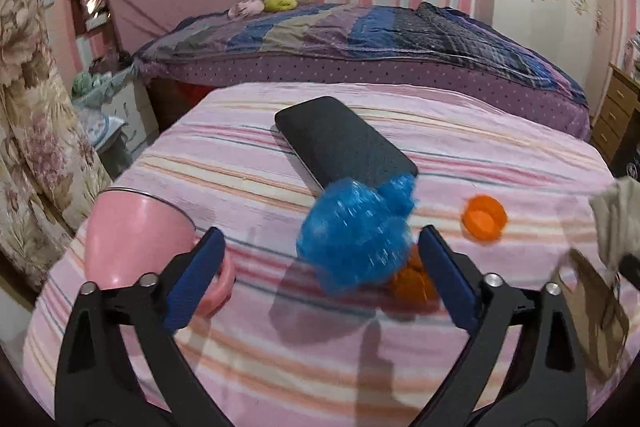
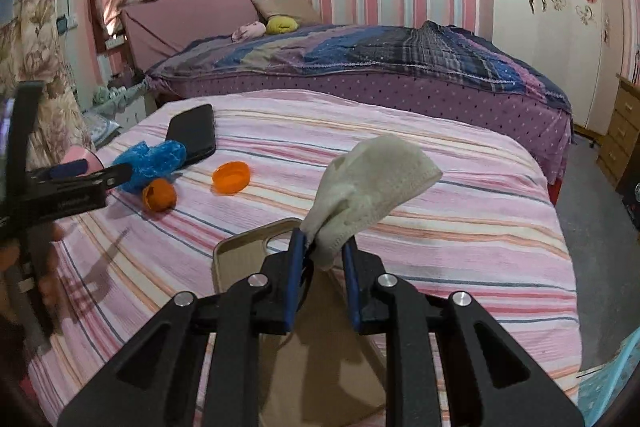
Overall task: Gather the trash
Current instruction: 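Grasp the grey cloth mask with the right tool, then grasp the blue plastic bag with the left tool while the right tool carries the grey cloth toward the basket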
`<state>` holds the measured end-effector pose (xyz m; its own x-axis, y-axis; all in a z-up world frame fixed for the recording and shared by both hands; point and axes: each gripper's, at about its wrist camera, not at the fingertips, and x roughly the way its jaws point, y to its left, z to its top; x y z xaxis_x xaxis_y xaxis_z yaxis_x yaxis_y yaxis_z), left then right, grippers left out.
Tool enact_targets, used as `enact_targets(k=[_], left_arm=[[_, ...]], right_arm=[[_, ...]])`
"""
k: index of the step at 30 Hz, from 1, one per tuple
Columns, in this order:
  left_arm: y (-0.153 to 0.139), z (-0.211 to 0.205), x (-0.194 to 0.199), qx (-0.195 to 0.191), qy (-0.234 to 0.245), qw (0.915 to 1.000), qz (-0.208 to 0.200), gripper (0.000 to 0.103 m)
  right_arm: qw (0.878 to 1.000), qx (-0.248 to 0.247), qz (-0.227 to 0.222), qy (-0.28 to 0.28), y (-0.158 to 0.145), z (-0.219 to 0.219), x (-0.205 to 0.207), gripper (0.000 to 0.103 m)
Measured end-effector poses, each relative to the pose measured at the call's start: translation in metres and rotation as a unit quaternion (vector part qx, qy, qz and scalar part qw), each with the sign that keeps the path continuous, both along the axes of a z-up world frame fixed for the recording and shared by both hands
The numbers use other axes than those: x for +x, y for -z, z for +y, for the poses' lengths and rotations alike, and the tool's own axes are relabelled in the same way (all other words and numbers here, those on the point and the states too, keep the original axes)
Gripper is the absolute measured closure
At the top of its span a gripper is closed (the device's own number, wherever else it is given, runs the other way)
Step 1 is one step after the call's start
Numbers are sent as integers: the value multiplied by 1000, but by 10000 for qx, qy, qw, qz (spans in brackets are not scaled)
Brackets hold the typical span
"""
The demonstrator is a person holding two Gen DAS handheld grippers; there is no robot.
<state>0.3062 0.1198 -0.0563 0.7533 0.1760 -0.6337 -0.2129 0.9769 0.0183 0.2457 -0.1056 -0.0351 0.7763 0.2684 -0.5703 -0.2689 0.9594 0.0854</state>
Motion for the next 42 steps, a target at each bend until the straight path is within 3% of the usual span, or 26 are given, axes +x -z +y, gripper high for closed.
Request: enact_targets(k=[1,3,6,9,12,16,19,21,27,30,33,37,42], left_arm=[[5,3,8,-182,-2,9998,118,24],[13,3,16,-412,167,9985,333,63],[13,-1,10,-384,198,9988,240,79],[3,-8,-13,-286,157,9994,-75,81],[-4,-20,-41,-116,230,9991,-339,83],[-37,-40,-84,75,574,9958,-714,83],[-70,-58,-127,-277,997,9888,-1076,83],[-79,-75,-146,-212,1137,9863,-1173,83],[-91,-141,-162,-572,1747,9777,-1018,83],[-91,-185,-170,-638,2111,9707,-954,83],[-86,-232,-182,-457,2484,9627,-965,83],[-69,-292,-191,-276,2929,9519,-856,83],[-41,-367,-193,-232,3307,9414,-621,83]], right_arm=[[10000,0,-35,-31,-2,-2,-1,83],[9999,-34,-76,-59,-3,-6,0,83],[9999,-94,-48,-101,-3,-12,2,83],[9999,0,-66,-120,-9,-16,0,83],[9991,161,-385,-54,-19,-26,-13,83],[9970,179,-745,84,-35,-33,-35,83],[9944,175,-1010,252,-64,-47,-71,83],[9936,121,-1047,401,-81,-57,-94,83],[9877,-441,-940,1169,-118,-127,-177,83],[9819,-424,-876,1625,-114,-171,-197,83],[9766,-309,-821,1963,-103,-204,-207,83],[9642,-147,-708,2552,-72,-265,-223,83],[9568,-41,-364,2883,-33,-320,-226,83]])
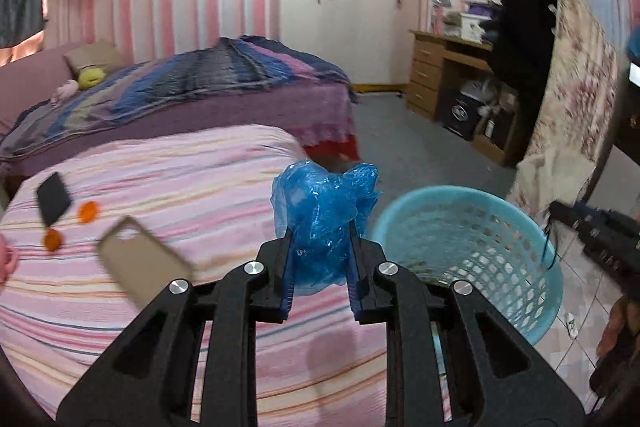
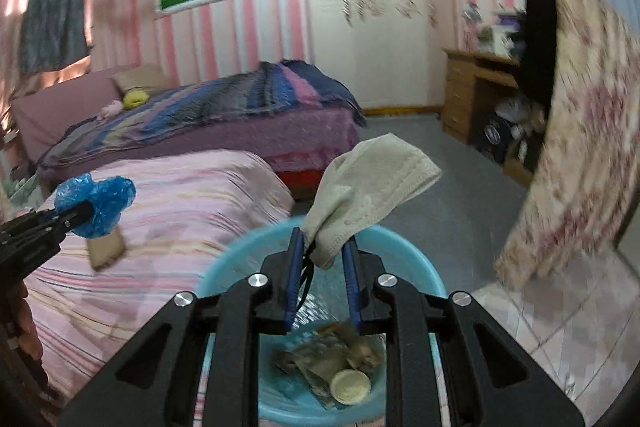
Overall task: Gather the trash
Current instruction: 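Grasp the blue plastic bag with the left tool while the right tool carries the grey cloth toward the basket, then open both tools to drop the blue bag and grey cloth into the basket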
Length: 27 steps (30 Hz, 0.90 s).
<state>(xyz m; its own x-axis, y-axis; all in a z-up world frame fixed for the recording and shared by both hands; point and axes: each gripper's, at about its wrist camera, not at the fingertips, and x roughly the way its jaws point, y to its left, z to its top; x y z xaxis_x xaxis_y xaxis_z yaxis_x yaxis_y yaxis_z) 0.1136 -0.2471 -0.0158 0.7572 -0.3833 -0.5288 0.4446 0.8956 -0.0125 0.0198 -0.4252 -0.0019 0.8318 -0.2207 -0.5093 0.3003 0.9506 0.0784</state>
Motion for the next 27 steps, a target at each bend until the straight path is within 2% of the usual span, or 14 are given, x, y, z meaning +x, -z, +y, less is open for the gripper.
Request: enact_targets(k=[1,4,11,13,14,15,17,21,27], left_arm=[[5,-8,2,-9,52,10000,65,83],[21,-40,1,18,261,9994,220,83],[37,-79,4,274,409,9986,168,80],[35,-80,8,345,370,9987,106,64],[34,-79,9,371,292,9989,56,47],[32,-78,11,375,201,9991,-4,35],[29,-68,13,366,8,9993,-93,26],[20,-44,21,227,-258,9994,-54,17],[3,-4,21,174,-606,9978,-193,11]], right_arm=[[9998,-1,180,95,14,-14,0,83],[9995,61,258,195,23,-36,-8,83],[9992,118,119,359,42,-62,-38,83],[9993,105,80,360,54,-55,-31,83],[9993,90,63,350,56,-54,-31,83],[9994,56,52,331,58,-56,-30,83],[9995,29,49,298,58,-57,-29,83],[9999,-28,46,155,48,-47,-22,83],[9999,-120,57,-8,40,-29,-6,83]])
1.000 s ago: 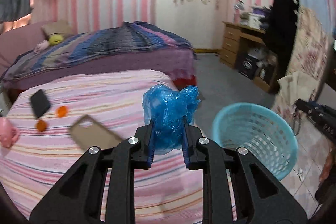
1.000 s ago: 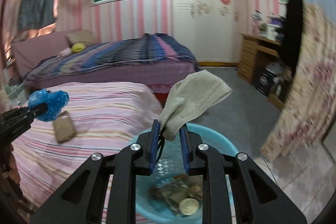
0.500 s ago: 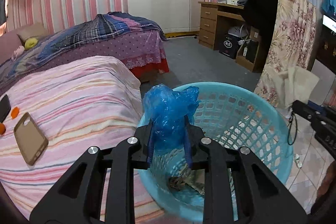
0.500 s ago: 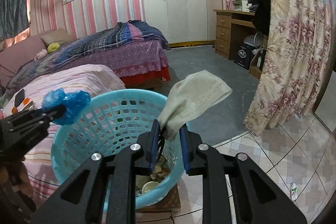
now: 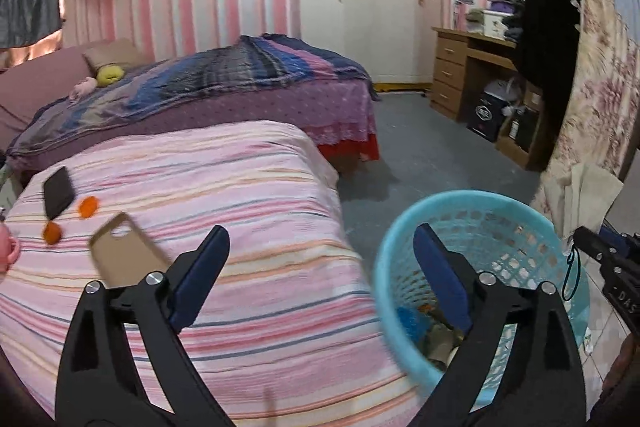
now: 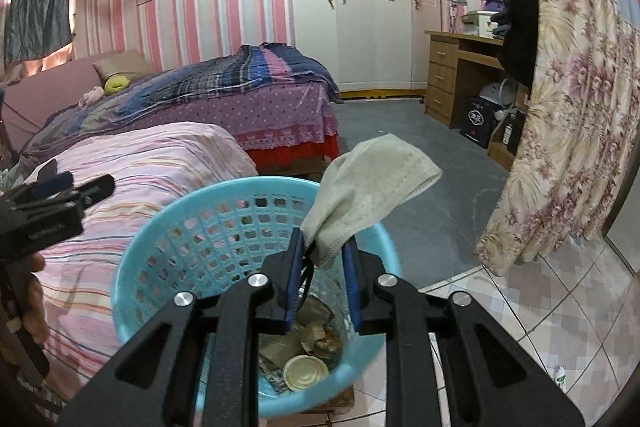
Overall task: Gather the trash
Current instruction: 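Open both tools to drop the blue bag and grey cloth into the basket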
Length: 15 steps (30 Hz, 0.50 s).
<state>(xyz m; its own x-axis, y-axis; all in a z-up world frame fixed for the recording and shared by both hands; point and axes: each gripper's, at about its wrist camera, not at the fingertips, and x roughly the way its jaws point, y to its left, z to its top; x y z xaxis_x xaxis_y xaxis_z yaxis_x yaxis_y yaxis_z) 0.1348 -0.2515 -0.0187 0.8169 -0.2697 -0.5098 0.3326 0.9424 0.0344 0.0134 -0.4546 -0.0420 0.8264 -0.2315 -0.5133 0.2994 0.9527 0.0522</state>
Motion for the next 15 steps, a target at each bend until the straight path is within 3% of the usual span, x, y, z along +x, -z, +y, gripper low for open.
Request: enact_targets(k=[5,7,10,15], left_arm=[[-13,35,-7,14,-319,9992,-220,7],[-19,54,-7,-84,-489,9985,-233,6],[-26,73,-5,-150,-648,9975,-249,6],[-37,105,-1,-135,-846,9957,-361,6]], right_arm=[[9998,-133,154,-26,2,16,12,78],[9996,-203,185,26,0,23,14,52],[9993,-261,247,118,-4,30,17,32],[9993,-291,111,203,-11,46,18,15]])
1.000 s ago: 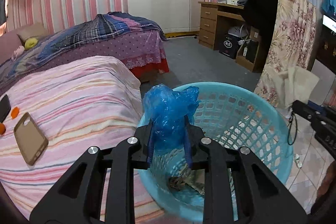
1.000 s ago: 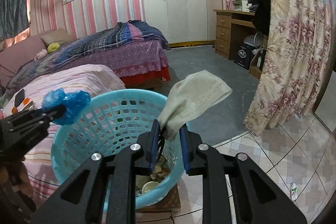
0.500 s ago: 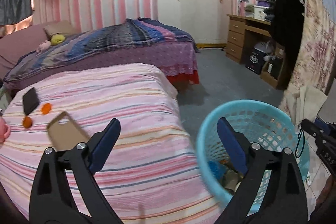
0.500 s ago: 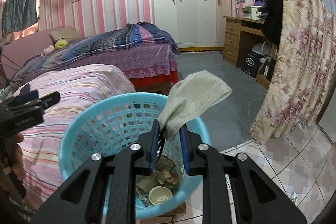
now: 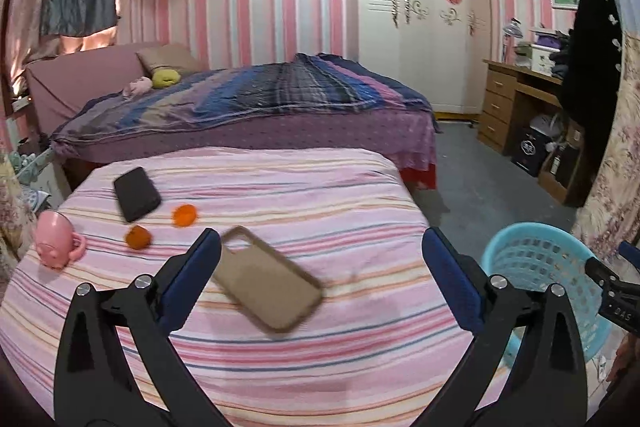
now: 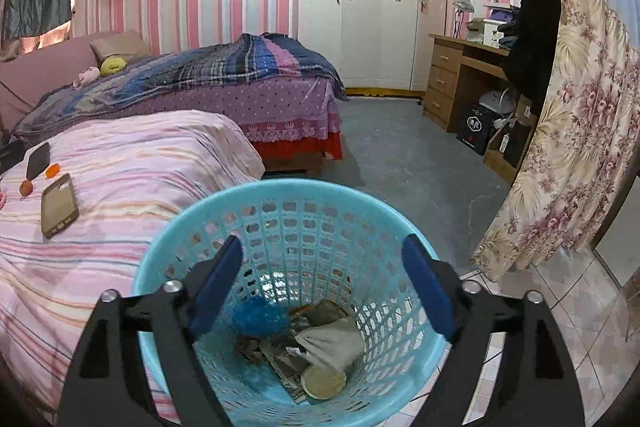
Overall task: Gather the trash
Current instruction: 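Open both tools to drop the blue bag and grey cloth into the basket, then move both tools back over the bed toward the orange peel and cap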
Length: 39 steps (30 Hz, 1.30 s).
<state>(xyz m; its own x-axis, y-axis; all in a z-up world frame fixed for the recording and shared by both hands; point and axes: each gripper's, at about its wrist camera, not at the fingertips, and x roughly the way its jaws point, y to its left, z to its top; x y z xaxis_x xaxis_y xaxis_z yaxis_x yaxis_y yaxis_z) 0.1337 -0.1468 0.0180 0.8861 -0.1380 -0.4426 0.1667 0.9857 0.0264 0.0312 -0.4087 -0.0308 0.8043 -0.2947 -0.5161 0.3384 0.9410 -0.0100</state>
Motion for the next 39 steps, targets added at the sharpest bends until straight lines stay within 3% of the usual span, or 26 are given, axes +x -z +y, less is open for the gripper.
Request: enact_targets(k=[5,10,23,30,39], left_arm=[[-6,36,6,148,-224,9995,-171,6],[4,75,22,48,-484,9988,-43,6],[52,178,57,-155,-1145,9908,710,6],[75,194,66,303,-1251,9865,1008,6],[76,218,84,-7,-1545,9815,1131,6]], right_arm=[[9999,145,-50,76,5,9,14,12],[9998,-144,91,43,1,30,31,12],[9994,-169,-16,-307,-1,87,60,12],[9979,-228,101,-597,2,121,76,12],[9967,224,153,-767,4,143,95,12]])
